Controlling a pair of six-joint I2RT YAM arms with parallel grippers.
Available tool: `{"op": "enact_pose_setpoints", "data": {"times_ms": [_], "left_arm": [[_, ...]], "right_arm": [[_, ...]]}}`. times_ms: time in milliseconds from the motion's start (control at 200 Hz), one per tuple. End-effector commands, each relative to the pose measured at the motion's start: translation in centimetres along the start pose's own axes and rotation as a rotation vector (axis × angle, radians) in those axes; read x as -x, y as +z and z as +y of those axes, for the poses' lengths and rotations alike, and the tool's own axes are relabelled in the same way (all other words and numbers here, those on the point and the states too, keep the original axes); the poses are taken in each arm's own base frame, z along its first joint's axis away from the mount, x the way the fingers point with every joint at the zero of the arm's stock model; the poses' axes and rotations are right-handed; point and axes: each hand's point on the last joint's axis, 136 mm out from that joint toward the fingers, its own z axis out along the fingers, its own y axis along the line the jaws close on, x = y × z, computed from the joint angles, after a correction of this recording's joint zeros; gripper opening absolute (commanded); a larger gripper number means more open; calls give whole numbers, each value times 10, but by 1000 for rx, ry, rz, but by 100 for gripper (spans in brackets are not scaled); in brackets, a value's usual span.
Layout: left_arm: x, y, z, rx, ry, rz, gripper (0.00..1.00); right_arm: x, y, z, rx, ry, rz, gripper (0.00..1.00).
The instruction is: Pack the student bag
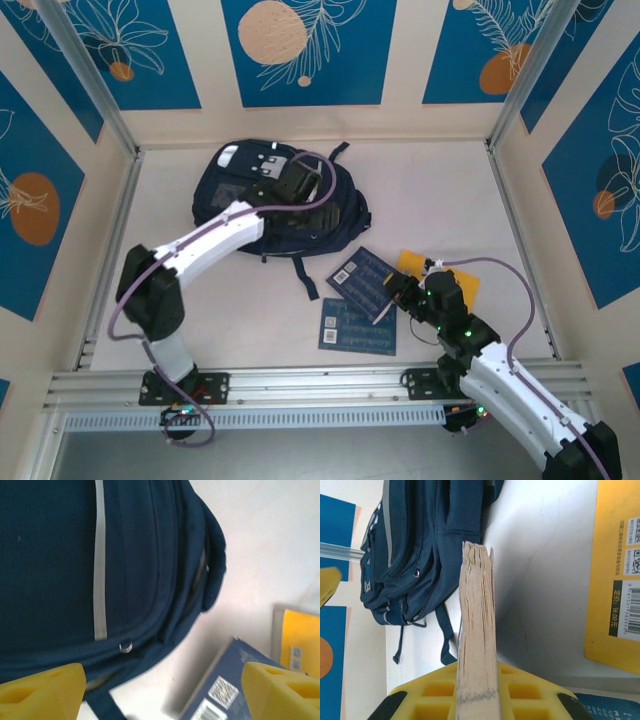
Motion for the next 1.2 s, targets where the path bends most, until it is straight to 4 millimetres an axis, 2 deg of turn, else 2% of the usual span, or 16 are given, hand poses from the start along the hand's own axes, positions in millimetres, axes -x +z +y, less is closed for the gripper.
{"op": "enact_pose_setpoints", "data": {"times_ms": [0, 115, 200, 290, 395, 500, 625, 690, 790, 870, 1020, 1195], "left_arm": [[22, 13, 16, 37, -17, 7, 81], [39, 39, 40, 130, -25, 10, 81], [44, 61, 49, 170, -31, 31, 80], [46, 83, 46, 149, -39, 56, 79], [37, 107, 45, 134, -47, 99, 76], [25, 122, 40, 95, -56, 141, 62], [18, 127, 33, 40, -56, 155, 19], [18, 124, 33, 27, -55, 157, 0], [22, 111, 36, 7, -76, 141, 0], [26, 93, 38, -27, -99, 110, 0], [37, 47, 42, -48, -131, 42, 0], [42, -6, 36, -86, -112, -13, 0]], "right_arm": [[-2, -3, 2, 33, -25, 18, 0], [0, -5, -3, 37, -10, 18, 0], [-2, -5, -9, 37, 11, 25, 0], [-4, -4, -15, 34, 33, 32, 0], [-4, -3, -19, 34, 56, 41, 0], [-4, -2, -19, 44, 69, 42, 0], [-3, -1, -22, 43, 76, 37, 0], [-2, -1, -21, 47, 79, 35, 0], [0, -2, -17, 56, 76, 32, 0], [2, -4, -13, 61, 66, 30, 0], [6, -8, -3, 79, 46, 22, 0], [9, -15, 22, 155, -3, 33, 0]]}}
